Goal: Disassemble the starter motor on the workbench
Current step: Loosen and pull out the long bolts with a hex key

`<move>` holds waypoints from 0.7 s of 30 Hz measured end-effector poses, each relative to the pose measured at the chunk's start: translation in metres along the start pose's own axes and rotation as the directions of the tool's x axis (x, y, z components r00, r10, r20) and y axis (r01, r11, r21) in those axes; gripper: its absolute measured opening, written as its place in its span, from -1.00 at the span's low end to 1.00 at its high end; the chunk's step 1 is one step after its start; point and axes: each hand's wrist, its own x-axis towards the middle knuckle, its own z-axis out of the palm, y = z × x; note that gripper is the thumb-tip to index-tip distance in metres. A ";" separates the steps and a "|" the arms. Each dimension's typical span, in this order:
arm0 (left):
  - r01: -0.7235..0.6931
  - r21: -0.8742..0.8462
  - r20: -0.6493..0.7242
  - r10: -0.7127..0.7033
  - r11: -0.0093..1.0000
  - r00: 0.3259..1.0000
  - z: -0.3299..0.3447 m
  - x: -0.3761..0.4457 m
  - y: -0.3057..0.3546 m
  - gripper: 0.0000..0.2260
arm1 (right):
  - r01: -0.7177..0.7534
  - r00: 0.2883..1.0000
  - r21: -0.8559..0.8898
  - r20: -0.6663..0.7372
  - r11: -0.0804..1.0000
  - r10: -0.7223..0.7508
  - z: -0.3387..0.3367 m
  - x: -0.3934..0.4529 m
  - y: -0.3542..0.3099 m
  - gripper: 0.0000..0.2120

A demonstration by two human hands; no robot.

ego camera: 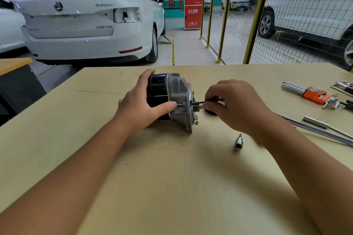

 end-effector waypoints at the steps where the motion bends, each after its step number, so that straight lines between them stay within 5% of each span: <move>1: 0.002 0.000 -0.002 -0.002 1.000 1.000 0.000 0.000 0.000 -0.06 | 0.000 1.000 0.014 0.003 1.000 0.000 0.000 0.000 0.001 -0.91; 13: 0.013 0.007 0.001 -0.013 1.000 1.000 -0.001 0.000 0.000 -0.05 | 0.011 0.997 0.064 0.073 0.998 -0.015 0.002 0.002 0.005 -0.84; 18: 0.008 0.006 0.002 -0.008 1.000 1.000 -0.001 0.000 -0.001 -0.05 | 0.009 1.000 -0.096 0.020 0.995 -0.007 0.000 0.000 0.000 -0.92; 21: 0.007 0.005 0.002 -0.007 1.000 1.000 -0.001 0.000 -0.001 -0.06 | 0.011 1.000 0.026 -0.011 1.000 -0.010 -0.002 0.000 0.000 -0.93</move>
